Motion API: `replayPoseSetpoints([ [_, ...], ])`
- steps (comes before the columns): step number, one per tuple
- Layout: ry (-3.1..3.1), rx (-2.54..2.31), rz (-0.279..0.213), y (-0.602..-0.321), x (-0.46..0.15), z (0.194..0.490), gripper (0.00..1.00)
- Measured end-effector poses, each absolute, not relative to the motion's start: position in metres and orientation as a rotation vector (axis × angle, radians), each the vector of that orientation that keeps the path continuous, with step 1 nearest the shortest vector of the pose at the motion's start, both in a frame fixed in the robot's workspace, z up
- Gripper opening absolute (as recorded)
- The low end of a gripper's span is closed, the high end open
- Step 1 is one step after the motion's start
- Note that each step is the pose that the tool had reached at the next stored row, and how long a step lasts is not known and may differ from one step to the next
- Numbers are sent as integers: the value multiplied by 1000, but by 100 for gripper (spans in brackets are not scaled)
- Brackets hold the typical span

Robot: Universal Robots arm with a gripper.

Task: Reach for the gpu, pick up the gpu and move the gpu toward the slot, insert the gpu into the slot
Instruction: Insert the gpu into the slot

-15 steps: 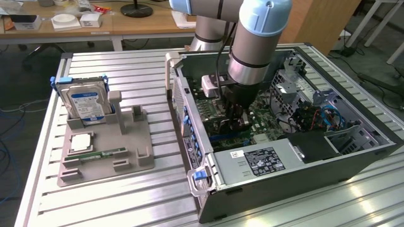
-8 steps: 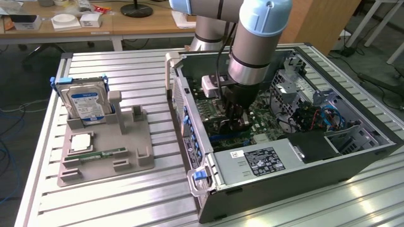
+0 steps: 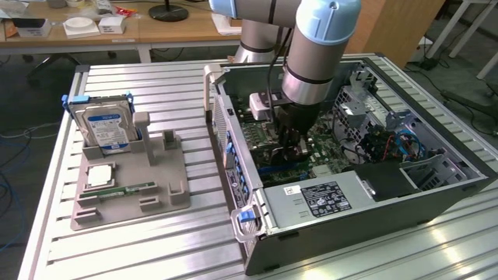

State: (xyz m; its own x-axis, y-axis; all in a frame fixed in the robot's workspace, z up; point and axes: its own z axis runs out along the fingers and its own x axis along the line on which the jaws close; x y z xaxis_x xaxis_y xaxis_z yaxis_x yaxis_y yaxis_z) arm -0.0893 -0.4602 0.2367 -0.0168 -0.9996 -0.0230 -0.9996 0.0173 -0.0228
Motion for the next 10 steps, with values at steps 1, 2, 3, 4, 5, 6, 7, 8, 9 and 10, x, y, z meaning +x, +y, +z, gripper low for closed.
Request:
replayPoseSetpoints([
  [1, 2217, -2180, 0, -460, -89, 237, 27],
  [2, 2216, -2180, 0, -460, -89, 237, 27],
  [3, 2216, -2181, 0, -460, -89, 237, 27],
  [4, 2215, -2182, 0, -460, -89, 237, 27],
  [5, 2213, -2184, 0, -460, -89, 237, 27],
  [6, 2209, -2187, 0, -460, -89, 237, 27],
  [7, 2207, -2190, 0, -460, -89, 237, 27],
  [8, 2204, -2193, 0, -460, -89, 237, 27],
  [9, 2201, -2196, 0, -460, -89, 237, 27],
  [10, 2199, -2198, 0, -460, -89, 236, 27],
])
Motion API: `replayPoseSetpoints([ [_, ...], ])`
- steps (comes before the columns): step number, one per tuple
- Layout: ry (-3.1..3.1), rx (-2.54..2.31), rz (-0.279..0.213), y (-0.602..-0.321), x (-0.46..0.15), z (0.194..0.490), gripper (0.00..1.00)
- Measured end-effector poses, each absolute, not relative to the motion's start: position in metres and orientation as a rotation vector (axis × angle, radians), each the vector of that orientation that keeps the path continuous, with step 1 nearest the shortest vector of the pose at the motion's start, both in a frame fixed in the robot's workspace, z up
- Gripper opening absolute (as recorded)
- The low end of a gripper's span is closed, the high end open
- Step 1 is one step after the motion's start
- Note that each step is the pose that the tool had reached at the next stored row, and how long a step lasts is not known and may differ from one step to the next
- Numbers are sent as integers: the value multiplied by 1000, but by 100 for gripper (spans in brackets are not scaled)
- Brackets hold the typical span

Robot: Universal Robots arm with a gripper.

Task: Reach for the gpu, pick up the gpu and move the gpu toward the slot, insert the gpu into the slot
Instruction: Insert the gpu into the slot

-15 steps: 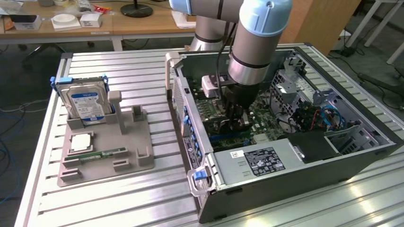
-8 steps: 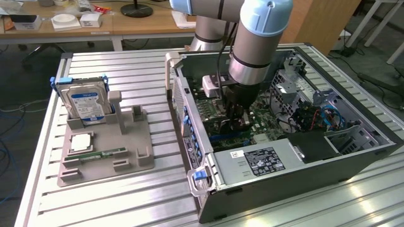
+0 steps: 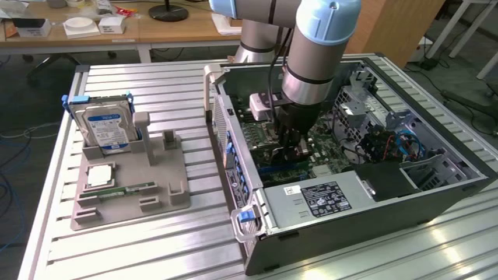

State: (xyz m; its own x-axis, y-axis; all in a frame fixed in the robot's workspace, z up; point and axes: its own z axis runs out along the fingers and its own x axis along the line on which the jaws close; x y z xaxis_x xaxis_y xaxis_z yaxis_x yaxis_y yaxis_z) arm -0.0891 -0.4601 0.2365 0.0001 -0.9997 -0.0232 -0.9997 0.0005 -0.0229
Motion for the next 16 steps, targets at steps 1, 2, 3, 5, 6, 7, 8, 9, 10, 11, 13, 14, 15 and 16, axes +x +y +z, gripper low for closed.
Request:
replayPoseSetpoints([
  [1, 2196, -2201, 0, -460, -89, 236, 27],
  [2, 2193, -2204, 0, -460, -89, 236, 27],
  [3, 2192, -2205, 0, -460, -89, 236, 27],
  [5, 2191, -2206, 0, -460, -89, 236, 27],
  [6, 2191, -2206, 1, -460, -89, 235, 27],
  [7, 2191, -2206, 1, -460, -89, 235, 27],
  [8, 2191, -2207, 0, -460, -89, 234, 27],
  [9, 2192, -2207, 0, -460, -89, 234, 27],
  [10, 2191, -2207, 0, -460, -89, 233, 27],
  [11, 2191, -2207, 0, -460, -89, 233, 27],
  [13, 2191, -2206, 0, -460, -89, 233, 27],
  [14, 2191, -2206, 1, -460, -89, 233, 27],
  [15, 2191, -2206, 1, -460, -89, 233, 27],
  [16, 2191, -2206, 2, -460, -89, 233, 27],
])
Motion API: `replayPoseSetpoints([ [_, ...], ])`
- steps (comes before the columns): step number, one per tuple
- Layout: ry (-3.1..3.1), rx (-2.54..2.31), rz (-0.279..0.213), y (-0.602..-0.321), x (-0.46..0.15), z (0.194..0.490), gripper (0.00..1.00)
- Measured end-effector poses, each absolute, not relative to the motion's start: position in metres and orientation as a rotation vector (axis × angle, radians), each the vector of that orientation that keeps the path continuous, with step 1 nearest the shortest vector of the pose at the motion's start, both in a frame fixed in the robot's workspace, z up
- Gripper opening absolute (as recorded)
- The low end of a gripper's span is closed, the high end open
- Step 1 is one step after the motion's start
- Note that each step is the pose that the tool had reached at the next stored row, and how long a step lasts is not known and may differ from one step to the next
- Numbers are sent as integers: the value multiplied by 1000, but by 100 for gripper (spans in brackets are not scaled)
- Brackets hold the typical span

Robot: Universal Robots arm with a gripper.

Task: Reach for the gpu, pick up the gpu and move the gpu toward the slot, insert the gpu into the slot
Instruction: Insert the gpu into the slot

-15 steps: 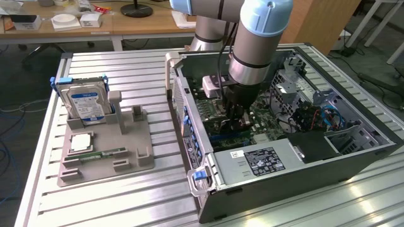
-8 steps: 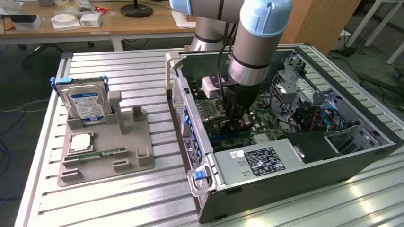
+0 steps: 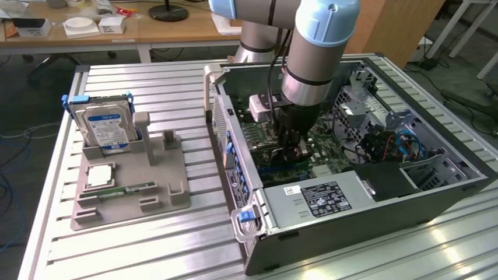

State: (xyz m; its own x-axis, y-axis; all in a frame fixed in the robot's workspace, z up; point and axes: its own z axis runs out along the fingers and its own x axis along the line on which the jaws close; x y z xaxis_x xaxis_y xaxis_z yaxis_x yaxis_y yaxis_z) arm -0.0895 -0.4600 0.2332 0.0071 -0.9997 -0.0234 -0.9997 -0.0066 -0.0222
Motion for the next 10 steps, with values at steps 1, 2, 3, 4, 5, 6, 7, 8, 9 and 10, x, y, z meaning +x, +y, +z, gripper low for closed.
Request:
replayPoseSetpoints([
  [1, 2191, -2206, 4, -460, -89, 234, 27],
  [2, 2192, -2207, 7, -460, -89, 235, 27],
  [3, 2193, -2209, 10, -460, -89, 236, 27],
  [4, 2196, -2212, 14, -460, -89, 237, 27],
  [5, 2198, -2213, 17, -460, -89, 237, 27],
  [6, 2199, -2214, 18, -460, -89, 237, 27],
  [7, 2199, -2214, 18, -460, -89, 237, 27],
  [8, 2199, -2214, 18, -460, -89, 237, 27],
  [9, 2199, -2214, 18, -460, -89, 237, 27],
  [10, 2199, -2214, 18, -460, -89, 237, 27],
])
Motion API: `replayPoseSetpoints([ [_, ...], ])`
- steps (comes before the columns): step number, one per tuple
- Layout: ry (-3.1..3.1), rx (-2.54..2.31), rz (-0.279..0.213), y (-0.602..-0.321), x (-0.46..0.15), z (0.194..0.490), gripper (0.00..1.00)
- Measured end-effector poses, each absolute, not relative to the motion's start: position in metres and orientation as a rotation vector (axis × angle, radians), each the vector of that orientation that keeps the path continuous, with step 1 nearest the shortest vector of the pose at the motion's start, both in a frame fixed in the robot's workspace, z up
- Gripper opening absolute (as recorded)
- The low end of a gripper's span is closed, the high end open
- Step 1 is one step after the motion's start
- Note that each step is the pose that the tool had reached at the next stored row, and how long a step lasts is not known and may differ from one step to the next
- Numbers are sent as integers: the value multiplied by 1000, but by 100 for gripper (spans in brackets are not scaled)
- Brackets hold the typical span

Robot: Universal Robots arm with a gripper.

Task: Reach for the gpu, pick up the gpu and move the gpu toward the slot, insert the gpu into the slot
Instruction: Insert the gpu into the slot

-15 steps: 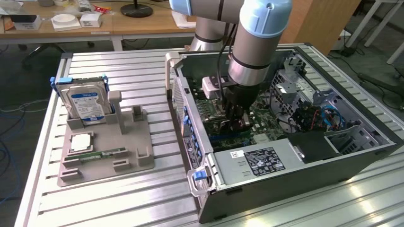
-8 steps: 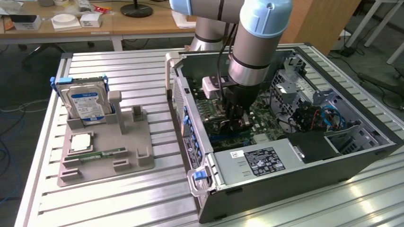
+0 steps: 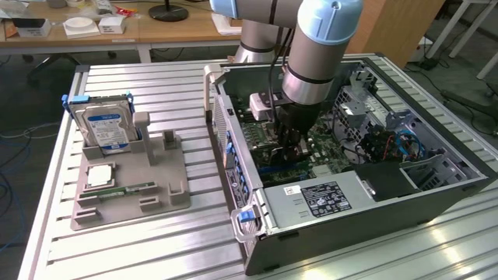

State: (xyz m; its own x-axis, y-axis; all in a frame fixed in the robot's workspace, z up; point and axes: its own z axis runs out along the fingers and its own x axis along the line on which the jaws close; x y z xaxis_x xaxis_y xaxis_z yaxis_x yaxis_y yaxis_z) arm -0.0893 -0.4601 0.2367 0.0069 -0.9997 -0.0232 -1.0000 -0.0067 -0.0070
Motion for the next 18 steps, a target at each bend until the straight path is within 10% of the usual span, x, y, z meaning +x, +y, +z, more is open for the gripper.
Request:
replayPoseSetpoints([
  [18, 2199, -2214, 19, -460, -86, 234, 27],
])
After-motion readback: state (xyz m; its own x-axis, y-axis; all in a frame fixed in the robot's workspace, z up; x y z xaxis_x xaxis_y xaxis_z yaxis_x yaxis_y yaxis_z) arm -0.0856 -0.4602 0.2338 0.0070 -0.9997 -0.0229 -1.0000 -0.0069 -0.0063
